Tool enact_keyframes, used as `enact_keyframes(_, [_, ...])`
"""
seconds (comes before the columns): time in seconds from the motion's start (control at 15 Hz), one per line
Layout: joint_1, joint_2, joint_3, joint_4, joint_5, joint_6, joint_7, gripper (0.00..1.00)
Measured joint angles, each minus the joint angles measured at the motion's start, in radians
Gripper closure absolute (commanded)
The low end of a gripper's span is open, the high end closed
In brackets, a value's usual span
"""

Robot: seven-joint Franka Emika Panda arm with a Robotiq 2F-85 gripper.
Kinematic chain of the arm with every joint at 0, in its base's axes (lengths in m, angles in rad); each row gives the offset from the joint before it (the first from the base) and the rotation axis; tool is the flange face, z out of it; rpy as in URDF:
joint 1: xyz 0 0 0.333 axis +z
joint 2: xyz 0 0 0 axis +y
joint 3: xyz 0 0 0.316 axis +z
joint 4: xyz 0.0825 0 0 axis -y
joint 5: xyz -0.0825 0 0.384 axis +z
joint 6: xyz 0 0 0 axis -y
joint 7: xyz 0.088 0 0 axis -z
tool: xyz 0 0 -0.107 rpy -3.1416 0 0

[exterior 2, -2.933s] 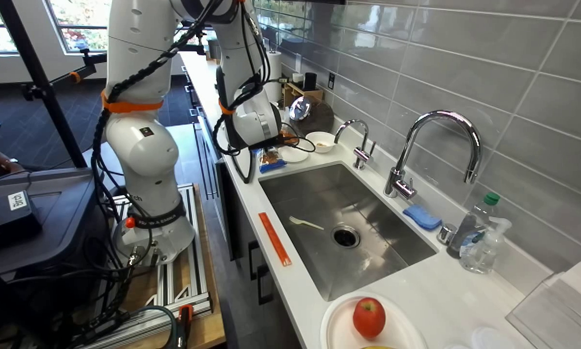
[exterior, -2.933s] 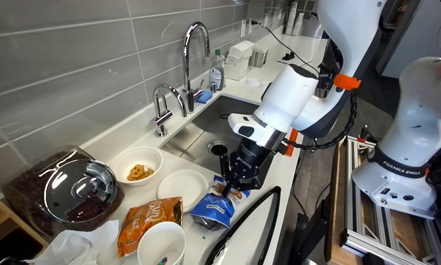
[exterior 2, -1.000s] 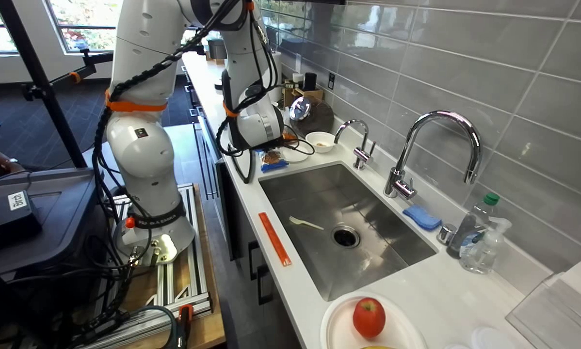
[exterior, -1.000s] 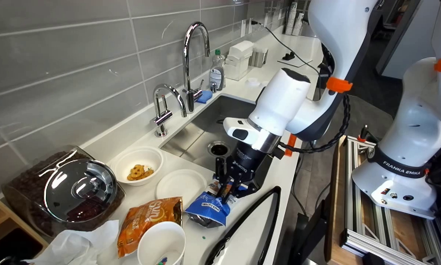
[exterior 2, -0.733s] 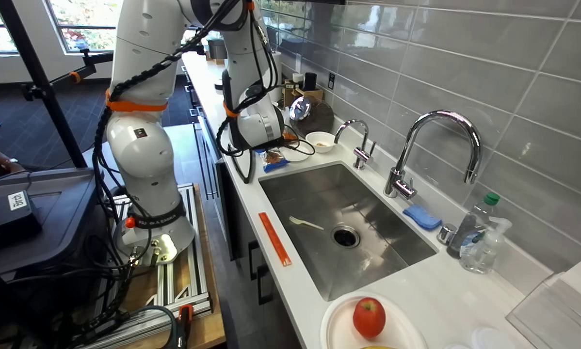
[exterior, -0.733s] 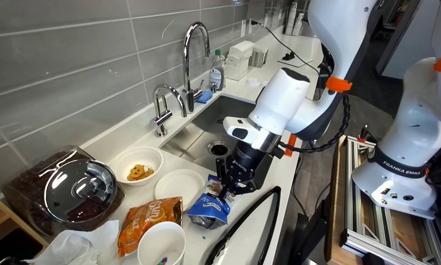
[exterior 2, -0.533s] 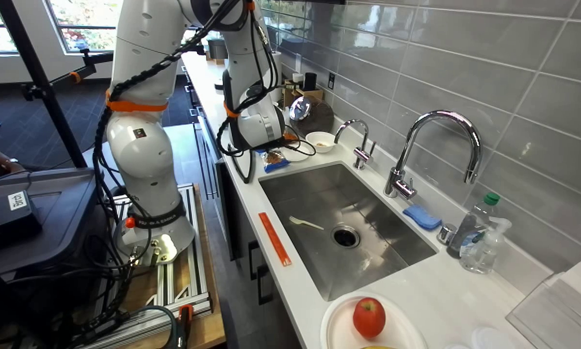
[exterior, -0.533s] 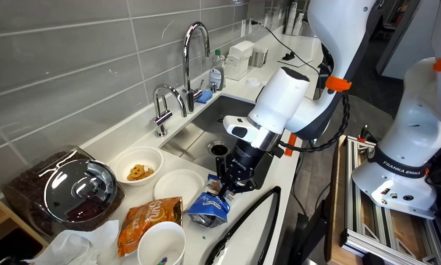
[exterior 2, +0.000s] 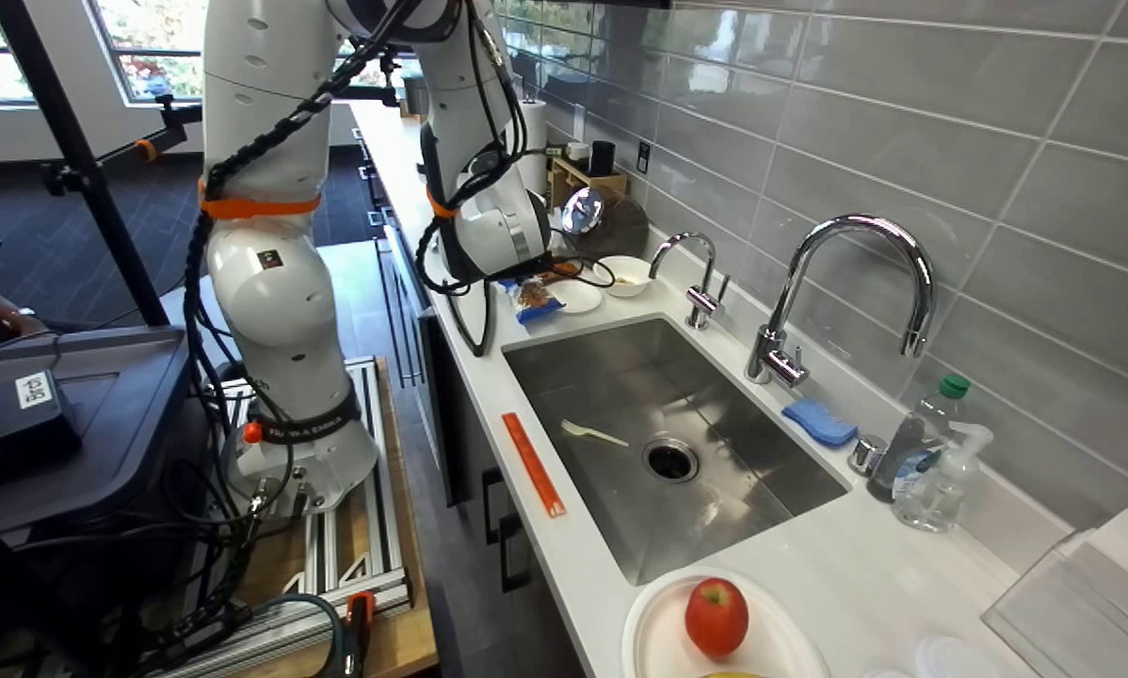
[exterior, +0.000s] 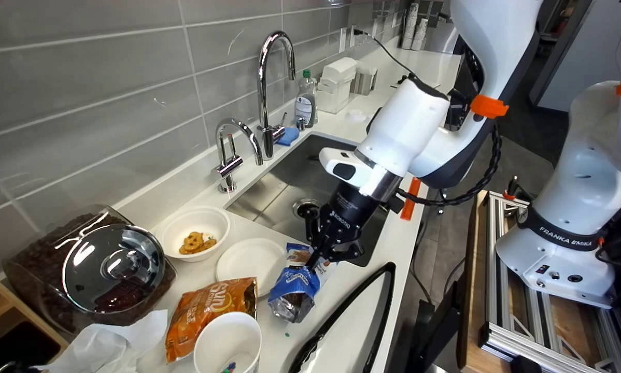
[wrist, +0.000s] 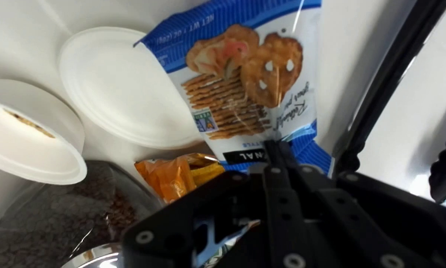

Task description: Move the white plate to the left counter, then pour the contents of the blue pack onto it

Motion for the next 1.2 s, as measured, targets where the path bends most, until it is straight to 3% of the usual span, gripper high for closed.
enact_keyframes(0.4, [0.001,-0.170,-0.003,-0.055,0.024,-0.026,0.000,1.00])
enact_keyframes(0.8, [-0.001,-0.341,0.013,-0.051,0.154,-0.200,-0.082,1.00])
enact_keyframes(1.2, [-0.068,-0.431,0.107,-0.041,-0.069,-0.376,0.090,1.00])
